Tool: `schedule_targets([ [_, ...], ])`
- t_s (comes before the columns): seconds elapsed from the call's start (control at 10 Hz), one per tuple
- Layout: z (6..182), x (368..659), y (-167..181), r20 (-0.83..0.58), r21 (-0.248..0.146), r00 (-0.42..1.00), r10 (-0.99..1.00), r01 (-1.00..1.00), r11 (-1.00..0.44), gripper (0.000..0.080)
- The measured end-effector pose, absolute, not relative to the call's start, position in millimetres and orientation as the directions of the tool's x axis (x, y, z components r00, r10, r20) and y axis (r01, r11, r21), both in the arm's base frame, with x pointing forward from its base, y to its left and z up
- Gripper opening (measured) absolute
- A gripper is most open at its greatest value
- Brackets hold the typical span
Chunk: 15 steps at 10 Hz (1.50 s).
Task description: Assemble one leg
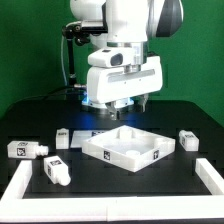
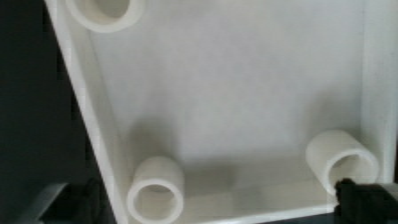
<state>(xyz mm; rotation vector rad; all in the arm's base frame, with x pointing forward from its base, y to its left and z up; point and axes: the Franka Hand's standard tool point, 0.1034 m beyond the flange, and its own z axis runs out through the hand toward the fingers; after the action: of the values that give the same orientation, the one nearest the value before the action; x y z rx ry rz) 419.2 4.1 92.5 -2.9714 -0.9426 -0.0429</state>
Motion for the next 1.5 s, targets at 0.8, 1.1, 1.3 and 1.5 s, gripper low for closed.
schedule_targets([
  [0.8,43.3,443.6,-56.9,-0.033,-0.006,0.736,0.676,0.676,-0.737,0.0649],
  [1.1,23.4,445.6,-63.1,-0.058,-0.008,0.743,0.667,0.667,-0.745,0.0649],
  [1.3,13.6,454.5,-59.5,-0.06,0.0,0.75,0.658,0.659,-0.752,0.0649],
  [1.5,8.8,449.8,-47.5,-0.058,-0.001,0.763,0.643,0.644,-0.765,0.0649],
])
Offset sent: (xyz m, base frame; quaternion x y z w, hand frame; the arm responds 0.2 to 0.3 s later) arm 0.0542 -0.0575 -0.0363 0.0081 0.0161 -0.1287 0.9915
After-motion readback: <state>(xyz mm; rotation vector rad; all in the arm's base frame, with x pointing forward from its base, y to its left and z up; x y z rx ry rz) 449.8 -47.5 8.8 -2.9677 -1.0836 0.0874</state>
